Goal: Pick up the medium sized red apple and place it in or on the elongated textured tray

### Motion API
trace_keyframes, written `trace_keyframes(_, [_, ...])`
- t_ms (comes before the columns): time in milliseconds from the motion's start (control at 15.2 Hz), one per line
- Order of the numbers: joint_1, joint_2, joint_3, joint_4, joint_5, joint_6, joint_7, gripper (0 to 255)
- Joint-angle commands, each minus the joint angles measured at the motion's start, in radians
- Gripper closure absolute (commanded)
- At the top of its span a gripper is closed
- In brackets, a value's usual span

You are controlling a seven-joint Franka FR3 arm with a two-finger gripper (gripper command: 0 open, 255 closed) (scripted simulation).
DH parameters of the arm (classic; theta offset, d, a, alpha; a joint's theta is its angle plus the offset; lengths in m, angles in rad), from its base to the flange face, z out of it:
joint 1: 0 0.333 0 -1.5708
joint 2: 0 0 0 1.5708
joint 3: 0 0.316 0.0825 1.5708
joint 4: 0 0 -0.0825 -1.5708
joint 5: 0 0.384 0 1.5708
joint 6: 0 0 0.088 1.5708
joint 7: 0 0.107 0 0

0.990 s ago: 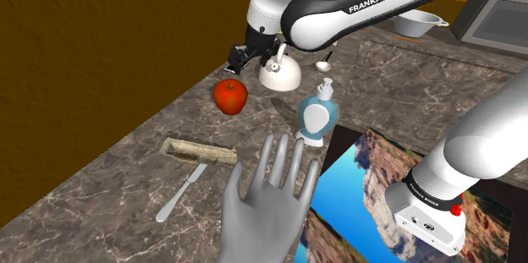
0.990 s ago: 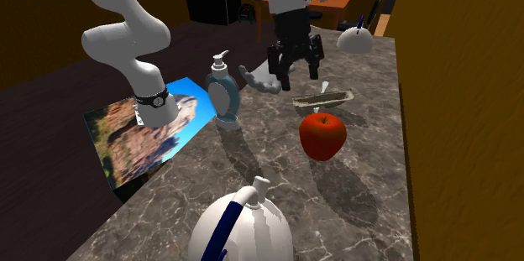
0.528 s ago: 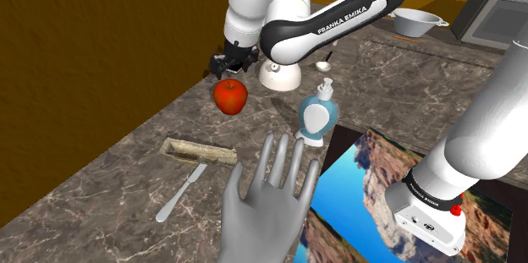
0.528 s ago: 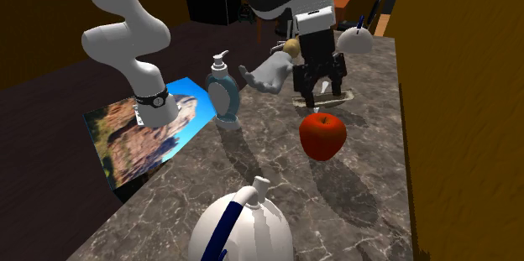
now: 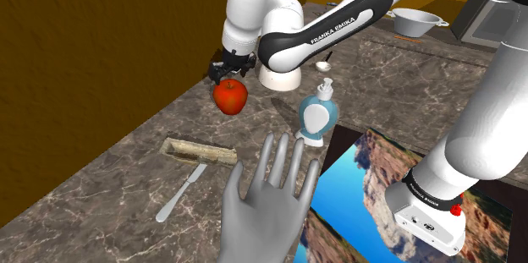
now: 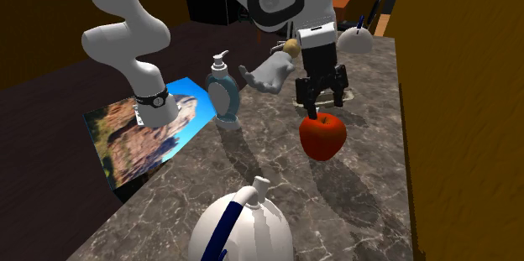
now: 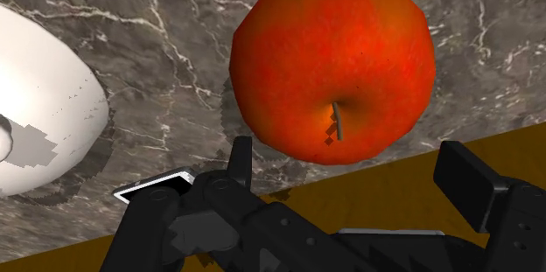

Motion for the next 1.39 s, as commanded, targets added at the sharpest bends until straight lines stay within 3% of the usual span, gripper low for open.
trace_keyframes(0, [0.0,0.001,0.0,0.0,-0.001,0.001,0.001,0])
trace_keyframes(198, [0.0,0.001,0.0,0.0,-0.001,0.0,0.001,0])
trace_keyframes(264, [0.0,0.001,0.0,0.0,-0.001,0.0,0.001,255])
trace_keyframes(858, [0.0,0.001,0.0,0.0,-0.001,0.001,0.001,255])
trace_keyframes(1320, [-0.012,-0.046,0.019,0.037,0.071,-0.065,-0.064,255])
